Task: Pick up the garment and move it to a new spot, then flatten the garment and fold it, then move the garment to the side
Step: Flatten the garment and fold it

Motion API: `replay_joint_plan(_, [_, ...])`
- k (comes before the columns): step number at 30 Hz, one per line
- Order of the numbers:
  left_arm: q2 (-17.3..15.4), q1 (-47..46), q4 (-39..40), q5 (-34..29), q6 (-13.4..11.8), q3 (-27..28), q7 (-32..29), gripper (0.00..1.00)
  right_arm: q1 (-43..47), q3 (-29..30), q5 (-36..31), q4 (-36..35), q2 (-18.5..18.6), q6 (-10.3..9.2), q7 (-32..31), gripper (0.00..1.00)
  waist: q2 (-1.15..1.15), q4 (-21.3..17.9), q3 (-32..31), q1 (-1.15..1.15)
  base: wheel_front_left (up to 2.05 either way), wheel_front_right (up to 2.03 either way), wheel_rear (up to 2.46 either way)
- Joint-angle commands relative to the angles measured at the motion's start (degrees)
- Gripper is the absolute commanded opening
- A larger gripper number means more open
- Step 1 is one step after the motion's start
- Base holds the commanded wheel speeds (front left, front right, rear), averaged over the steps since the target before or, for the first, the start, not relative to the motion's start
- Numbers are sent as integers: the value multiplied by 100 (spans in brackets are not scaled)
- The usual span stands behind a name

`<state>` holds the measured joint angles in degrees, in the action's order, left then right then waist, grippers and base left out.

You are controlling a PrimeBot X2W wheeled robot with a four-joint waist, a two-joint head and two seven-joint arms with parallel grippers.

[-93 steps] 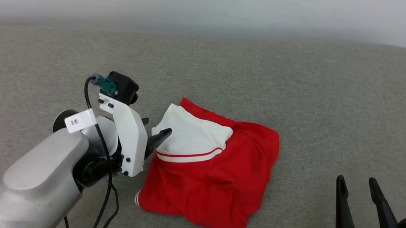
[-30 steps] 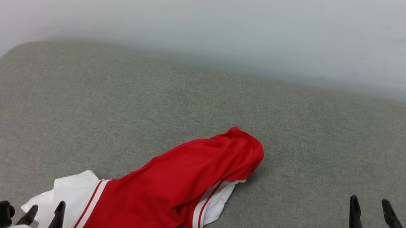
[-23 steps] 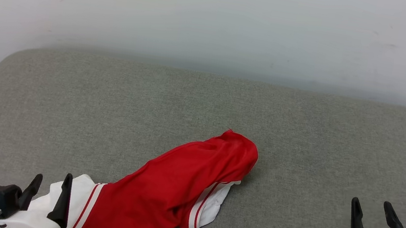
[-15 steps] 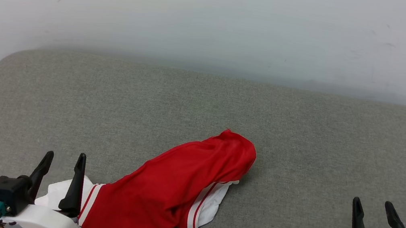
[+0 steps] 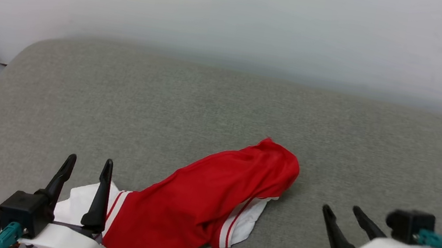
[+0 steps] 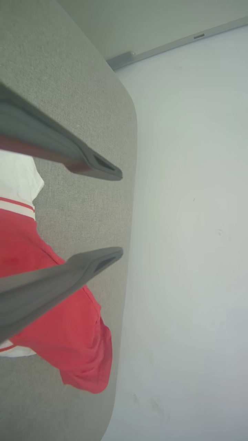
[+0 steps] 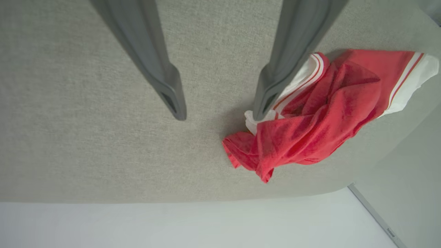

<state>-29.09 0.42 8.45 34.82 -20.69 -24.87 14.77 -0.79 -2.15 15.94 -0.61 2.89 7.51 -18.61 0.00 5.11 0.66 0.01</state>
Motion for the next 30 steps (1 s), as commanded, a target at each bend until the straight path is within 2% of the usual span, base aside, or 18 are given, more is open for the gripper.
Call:
replay_joint_plan(1, [34, -104, 11, -32, 23, -9, -1, 100, -234, -92, 41, 32, -5, -4, -152, 100, 0, 165, 136, -1, 0, 0, 0])
replay_joint_plan(7, [150, -346, -54, -51, 122, -37, 12, 100, -1031, -569, 122, 272, 193, -4, -769, 100, 0, 512, 410, -1, 0, 0, 0])
replay_joint_plan(13, [330, -602, -175, -92, 295, -43, 37, 100, -1569, -738, 185, 654, 383, -4, -1621, 100, 0, 758, 694, -1, 0, 0, 0])
replay_joint_plan(17, [417, -683, -242, -96, 376, -4, 43, 100, -1756, -783, 240, 721, 460, -4, -1836, 100, 0, 811, 811, -1, 0, 0, 0])
replay_joint_plan(18, [448, -696, -265, -108, 408, 12, 46, 100, -1820, -810, 274, 720, 481, -4, -1849, 49, 0, 822, 844, -1, 0, 0, 0])
replay_joint_plan(19, [483, -703, -285, -123, 423, 28, 48, 100, -1893, -835, 300, 711, 491, -4, -1857, 13, 0, 827, 878, -1, 0, 0, 0])
replay_joint_plan(20, [515, -715, -300, -134, 456, 46, 49, 100, -1975, -862, 303, 704, 522, -4, -1858, 0, 0, 827, 912, -1, 0, 0, 0])
replay_joint_plan(26, [688, -826, -323, -264, 632, 224, 48, 100, -2775, -1136, 190, 640, 870, -4, -1932, 0, 0, 843, 1133, -1, 0, 0, 0])
replay_joint_plan(30, [815, -987, -369, -353, 812, 320, 48, 100, -3571, -1289, 62, 903, 1116, -4, -1953, 0, 0, 932, 1352, -1, 0, 0, 0])
